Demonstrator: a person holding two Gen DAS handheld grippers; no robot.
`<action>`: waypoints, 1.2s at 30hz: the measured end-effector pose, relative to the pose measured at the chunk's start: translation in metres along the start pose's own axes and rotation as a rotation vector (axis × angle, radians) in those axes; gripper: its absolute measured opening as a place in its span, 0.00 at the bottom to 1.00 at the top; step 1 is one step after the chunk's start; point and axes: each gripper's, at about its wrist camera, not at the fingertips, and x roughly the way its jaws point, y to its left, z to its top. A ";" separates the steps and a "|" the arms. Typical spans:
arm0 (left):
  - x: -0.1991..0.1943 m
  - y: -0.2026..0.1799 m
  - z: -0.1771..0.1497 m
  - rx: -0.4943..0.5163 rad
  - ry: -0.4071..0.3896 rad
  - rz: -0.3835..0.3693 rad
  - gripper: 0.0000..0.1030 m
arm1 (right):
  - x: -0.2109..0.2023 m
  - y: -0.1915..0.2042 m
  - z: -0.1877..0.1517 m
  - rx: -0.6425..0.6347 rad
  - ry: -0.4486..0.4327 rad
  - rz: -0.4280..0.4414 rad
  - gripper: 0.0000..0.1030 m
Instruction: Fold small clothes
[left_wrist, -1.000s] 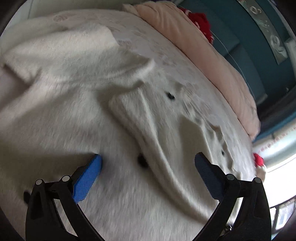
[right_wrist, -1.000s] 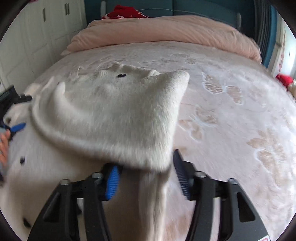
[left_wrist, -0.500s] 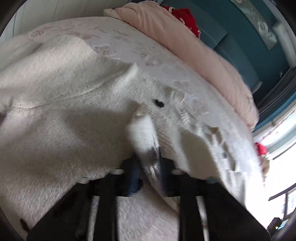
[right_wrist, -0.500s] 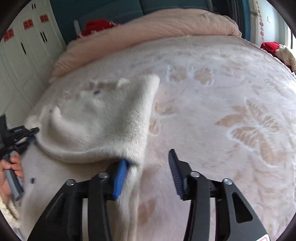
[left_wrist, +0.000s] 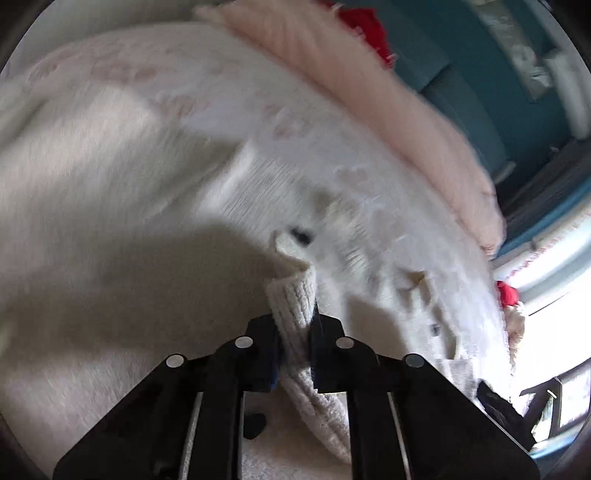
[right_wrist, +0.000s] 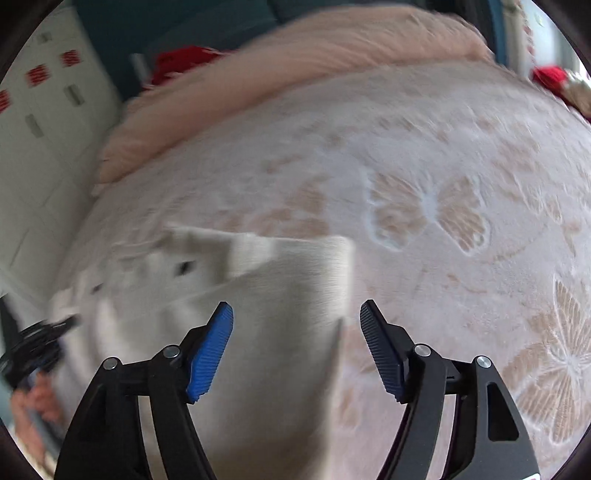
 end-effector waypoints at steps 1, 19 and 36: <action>-0.006 -0.004 0.003 0.025 -0.028 -0.012 0.10 | 0.010 -0.001 0.001 0.015 0.032 0.017 0.24; 0.018 0.017 -0.011 0.055 -0.036 0.074 0.15 | -0.063 0.016 -0.048 -0.029 -0.102 0.167 0.16; -0.221 0.136 -0.122 -0.060 -0.021 0.239 0.67 | -0.173 0.004 -0.264 -0.044 0.180 0.122 0.48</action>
